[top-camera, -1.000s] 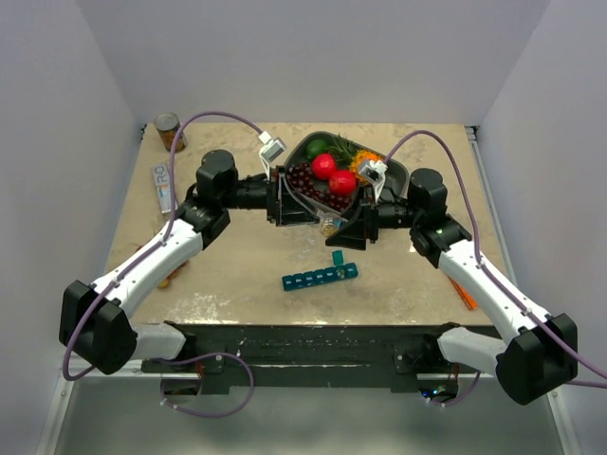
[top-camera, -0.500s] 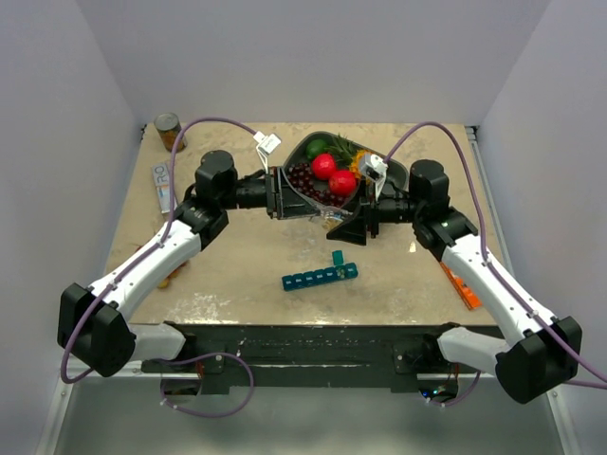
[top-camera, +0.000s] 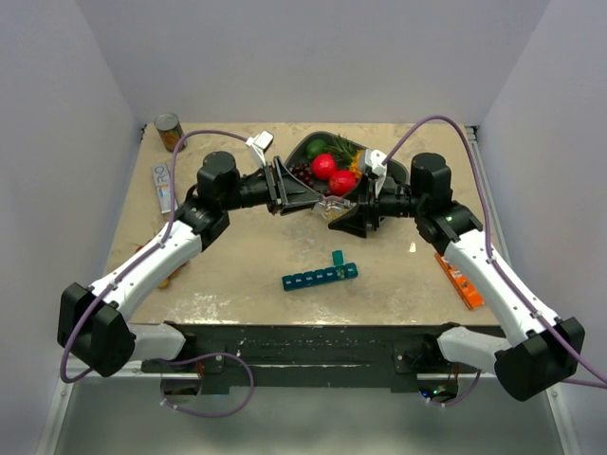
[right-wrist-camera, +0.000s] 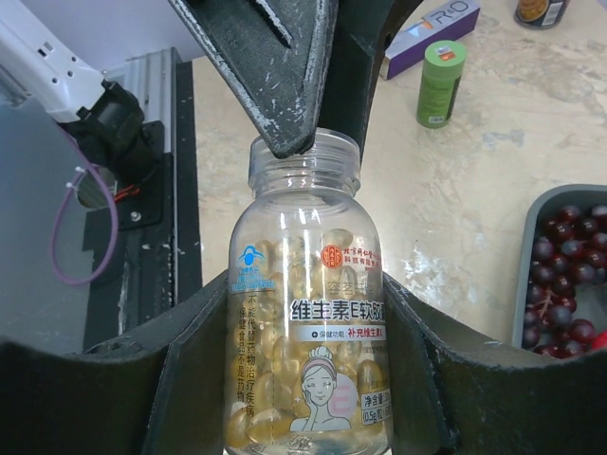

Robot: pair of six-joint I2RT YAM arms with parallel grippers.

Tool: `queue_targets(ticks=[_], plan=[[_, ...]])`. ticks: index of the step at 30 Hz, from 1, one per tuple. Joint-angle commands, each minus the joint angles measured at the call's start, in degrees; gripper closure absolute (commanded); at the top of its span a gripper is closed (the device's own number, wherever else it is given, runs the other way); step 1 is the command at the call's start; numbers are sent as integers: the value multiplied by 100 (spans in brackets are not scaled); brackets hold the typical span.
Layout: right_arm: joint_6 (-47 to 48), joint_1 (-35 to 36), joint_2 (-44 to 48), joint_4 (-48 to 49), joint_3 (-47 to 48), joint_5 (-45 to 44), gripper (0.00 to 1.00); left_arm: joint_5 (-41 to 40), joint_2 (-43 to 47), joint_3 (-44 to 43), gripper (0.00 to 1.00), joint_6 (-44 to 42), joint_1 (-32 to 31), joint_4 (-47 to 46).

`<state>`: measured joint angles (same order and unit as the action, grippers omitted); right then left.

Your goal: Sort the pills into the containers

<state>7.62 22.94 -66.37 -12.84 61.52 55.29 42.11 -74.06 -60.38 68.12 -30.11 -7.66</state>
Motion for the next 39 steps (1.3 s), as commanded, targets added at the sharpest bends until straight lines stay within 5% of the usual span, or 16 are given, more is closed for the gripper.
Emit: queue_targets(ticks=[1,8,14,17,24,39], plan=[[503,88,19,80,282,-308,100,-79,199,-44,100,957,-171,-447],[943,114,-34,-43,370,-554,100,-264,103,-360,100,1037,-223,-227],[716,123,1,80,273,-361,100,-80,50,-413,61,870,-215,-227],[575,79,10,168,238,-299,100,-18,94,-369,52,783,-215,-227],[478,44,10,238,238,-299,100,-1,155,-299,51,729,-197,-209],[556,184,-139,396,448,-800,100,-388,94,-474,70,1442,-206,-447]])
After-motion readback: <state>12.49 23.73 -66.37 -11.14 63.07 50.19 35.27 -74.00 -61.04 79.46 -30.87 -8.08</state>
